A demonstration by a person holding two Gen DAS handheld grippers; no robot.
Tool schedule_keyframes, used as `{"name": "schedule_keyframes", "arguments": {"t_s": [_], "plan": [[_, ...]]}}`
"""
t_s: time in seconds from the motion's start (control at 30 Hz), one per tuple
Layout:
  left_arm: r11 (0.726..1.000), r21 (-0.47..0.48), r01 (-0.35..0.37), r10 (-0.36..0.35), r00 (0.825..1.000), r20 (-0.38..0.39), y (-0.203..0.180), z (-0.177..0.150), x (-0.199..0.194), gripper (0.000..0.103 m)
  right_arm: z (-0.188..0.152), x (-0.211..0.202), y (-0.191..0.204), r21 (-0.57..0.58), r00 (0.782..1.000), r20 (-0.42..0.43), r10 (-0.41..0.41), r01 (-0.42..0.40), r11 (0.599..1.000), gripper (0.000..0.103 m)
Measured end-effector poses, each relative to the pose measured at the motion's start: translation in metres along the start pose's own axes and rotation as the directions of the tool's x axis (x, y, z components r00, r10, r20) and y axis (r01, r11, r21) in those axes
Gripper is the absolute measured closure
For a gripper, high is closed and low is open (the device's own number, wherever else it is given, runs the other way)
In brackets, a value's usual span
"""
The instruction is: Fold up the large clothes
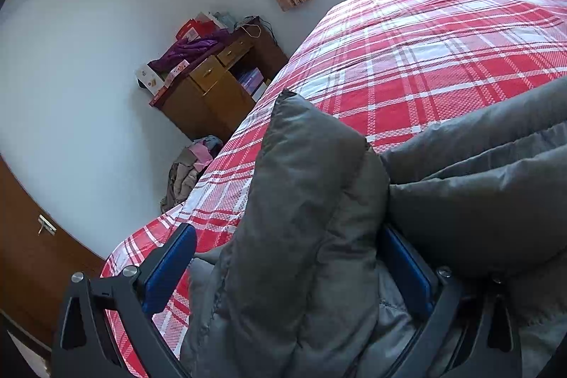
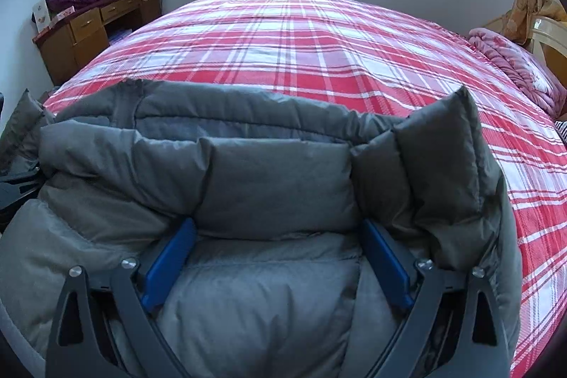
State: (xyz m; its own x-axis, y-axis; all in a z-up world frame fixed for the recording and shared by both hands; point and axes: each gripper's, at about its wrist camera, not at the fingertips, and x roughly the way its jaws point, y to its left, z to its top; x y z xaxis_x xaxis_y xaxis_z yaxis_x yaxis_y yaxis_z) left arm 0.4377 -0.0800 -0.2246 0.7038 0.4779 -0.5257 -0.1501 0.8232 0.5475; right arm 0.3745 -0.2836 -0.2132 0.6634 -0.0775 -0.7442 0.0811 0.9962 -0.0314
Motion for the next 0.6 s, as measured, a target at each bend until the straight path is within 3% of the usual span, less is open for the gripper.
{"name": "schedule_keyframes", "arguments": {"t_s": [0.6], "plan": [[1.0,0.012,-0.019,0.019,1.0,0.007,-0.0043,-0.001,0.0011,0.001,-0.0012,0.0041,0.0058,-0.023,0.999,-0.017,-0.039,0.039,0.999,0.007]]}}
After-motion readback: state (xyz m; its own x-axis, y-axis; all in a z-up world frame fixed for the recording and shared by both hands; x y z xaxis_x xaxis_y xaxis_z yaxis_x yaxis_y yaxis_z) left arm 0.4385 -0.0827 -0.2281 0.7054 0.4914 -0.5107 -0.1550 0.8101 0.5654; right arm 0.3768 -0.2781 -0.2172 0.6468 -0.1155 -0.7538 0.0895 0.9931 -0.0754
